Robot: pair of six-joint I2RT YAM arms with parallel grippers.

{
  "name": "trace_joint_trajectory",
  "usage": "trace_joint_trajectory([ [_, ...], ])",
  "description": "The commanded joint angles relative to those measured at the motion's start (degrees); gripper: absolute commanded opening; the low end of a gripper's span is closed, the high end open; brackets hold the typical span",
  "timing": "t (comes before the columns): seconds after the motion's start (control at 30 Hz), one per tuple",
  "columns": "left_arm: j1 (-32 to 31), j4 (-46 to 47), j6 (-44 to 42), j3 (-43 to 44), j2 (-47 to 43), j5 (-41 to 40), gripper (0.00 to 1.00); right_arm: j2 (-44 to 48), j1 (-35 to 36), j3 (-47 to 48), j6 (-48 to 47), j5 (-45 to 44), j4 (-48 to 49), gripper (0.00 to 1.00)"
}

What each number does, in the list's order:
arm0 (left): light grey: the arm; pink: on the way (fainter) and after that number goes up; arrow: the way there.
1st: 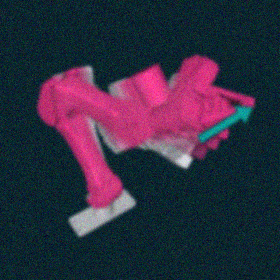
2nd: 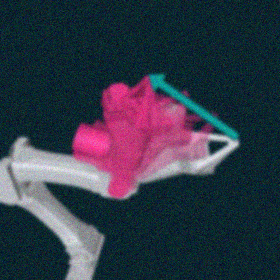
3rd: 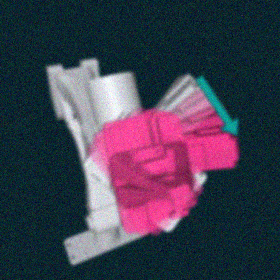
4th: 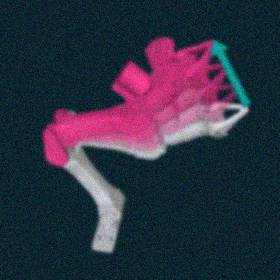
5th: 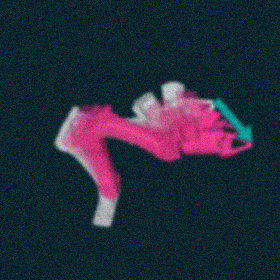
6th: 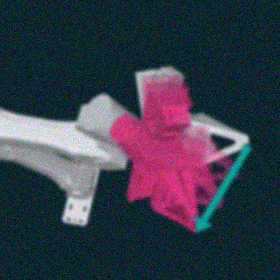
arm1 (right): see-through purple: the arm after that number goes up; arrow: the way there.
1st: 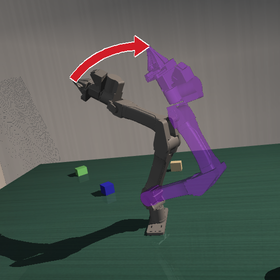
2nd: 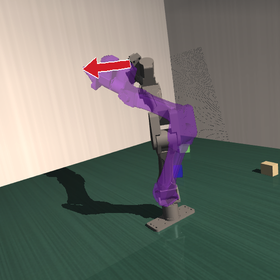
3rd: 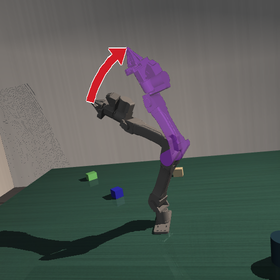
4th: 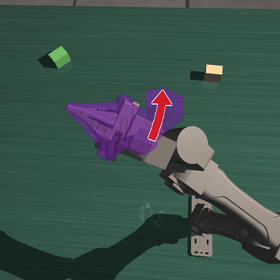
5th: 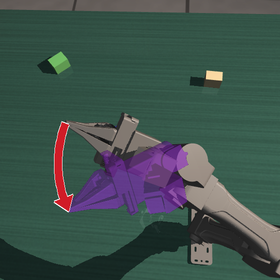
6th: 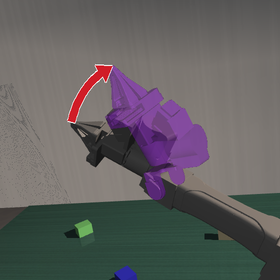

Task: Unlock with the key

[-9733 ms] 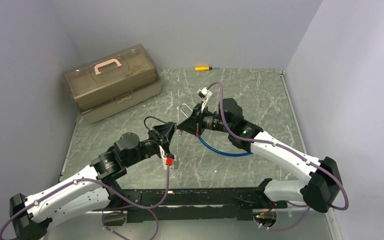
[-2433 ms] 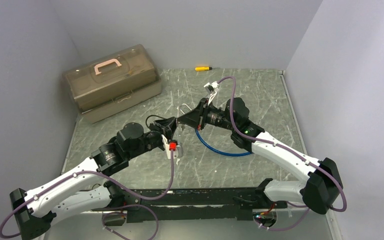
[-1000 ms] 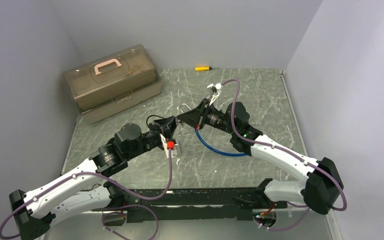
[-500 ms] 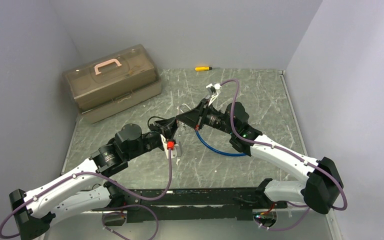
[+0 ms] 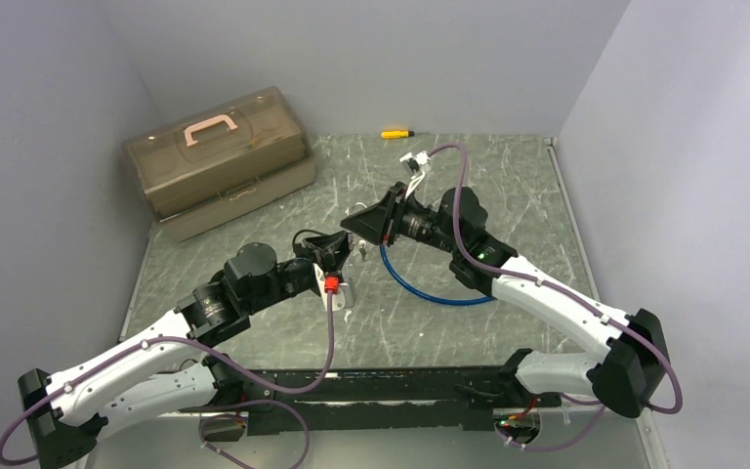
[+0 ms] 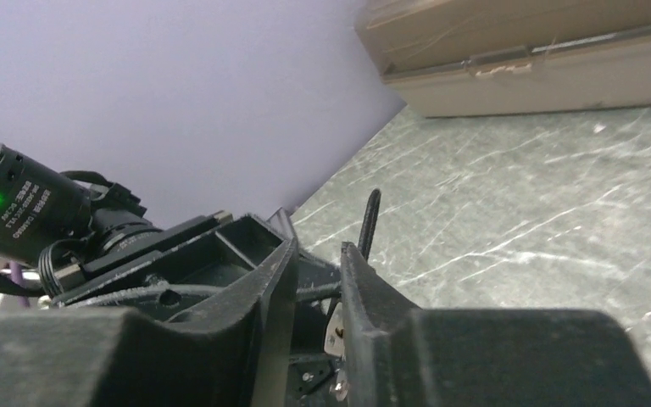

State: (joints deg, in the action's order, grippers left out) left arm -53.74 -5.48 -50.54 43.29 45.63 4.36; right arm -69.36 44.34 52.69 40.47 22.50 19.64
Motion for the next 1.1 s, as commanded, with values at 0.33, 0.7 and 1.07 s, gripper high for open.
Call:
trace_joint_trajectory([
  [0.33, -0.2, 2.9, 1.9, 0.7, -0.5, 0.9, 0.0, 10.7, -9.4, 5.8, -8.2, 1.1, -16.4, 0.59],
  [0.7, 0.0, 3.5, 1.1, 0.7, -0.8, 0.9, 0.0, 9.1, -10.1, 1.1, -5.3, 16.3, -16.6, 0.61],
  [1.07, 0.2, 3.9, 0.5, 0.6, -1.1, 1.1, 0.0, 5.4, -10.0, 1.0, -2.0, 20.9, -12.4, 0.47],
])
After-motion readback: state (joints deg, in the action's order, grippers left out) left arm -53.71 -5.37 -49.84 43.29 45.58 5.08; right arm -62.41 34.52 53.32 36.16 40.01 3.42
